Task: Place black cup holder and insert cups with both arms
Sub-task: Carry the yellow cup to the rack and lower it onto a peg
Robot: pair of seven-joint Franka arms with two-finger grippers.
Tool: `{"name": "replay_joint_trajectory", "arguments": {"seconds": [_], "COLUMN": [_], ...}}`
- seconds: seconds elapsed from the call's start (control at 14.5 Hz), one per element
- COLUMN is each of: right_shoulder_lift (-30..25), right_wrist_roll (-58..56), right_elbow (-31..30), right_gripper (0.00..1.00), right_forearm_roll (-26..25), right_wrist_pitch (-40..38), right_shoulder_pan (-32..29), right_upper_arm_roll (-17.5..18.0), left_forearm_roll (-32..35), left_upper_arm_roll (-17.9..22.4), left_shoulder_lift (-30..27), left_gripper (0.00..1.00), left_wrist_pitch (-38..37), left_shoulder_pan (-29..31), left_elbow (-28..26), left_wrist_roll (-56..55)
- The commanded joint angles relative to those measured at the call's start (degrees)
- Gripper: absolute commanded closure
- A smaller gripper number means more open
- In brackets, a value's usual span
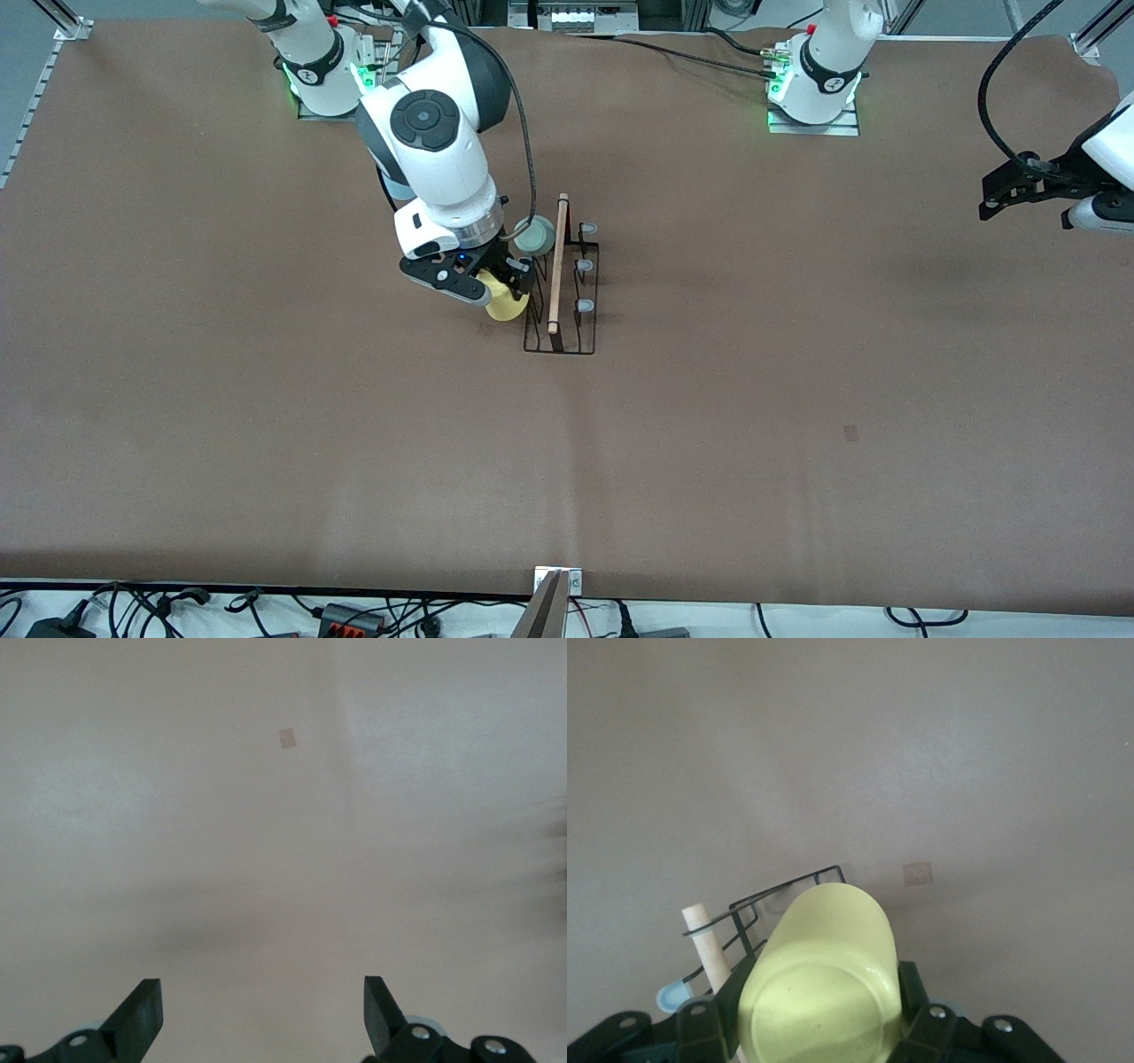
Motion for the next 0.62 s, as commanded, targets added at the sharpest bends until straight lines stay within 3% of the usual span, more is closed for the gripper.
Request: {"name": "replay_joint_trajectory", "arguments": {"seconds": [0.0,0.41,0.48,0.55], "right_shoulder_lift": [1.6,4.2,4.6,4.7], "right_wrist_roll": [1.5,2.3,2.2,2.0], "right_elbow": [1.5,1.9,1.9,1.9], "right_gripper": [0.80,0.74,0.65,0.27], "right_forearm_roll": [-1.4,-0.8,-0.8,-0.8], "right_wrist_pitch": [-0.1,3.9,4.2,4.5], "right_shoulder_pan": [0.5,1.2,1.2,1.2], "right_upper_arm_roll": [-0.3,-0.1,-0.1,-0.1], "left_forearm_roll": [-0.7,-0.7,-0.7,-0.7], "left_upper_arm_roll": [0.4,0.5,0.4,0.5], "left_shoulder_lift": [-0.1,-0.1,-0.1,-0.1], "left_gripper": [0.00,0.00,0.00,0.00], "left_wrist_pitch": [-0.2,-0.3,-0.3,-0.3], "left_shoulder_pan": [-0.5,-0.5,-0.5,-0.5], "left_elbow": [0.3,0.3,0.3,0.3], "left_wrist_roll": [-0.5,-0.5,-0.5,-0.5]}}
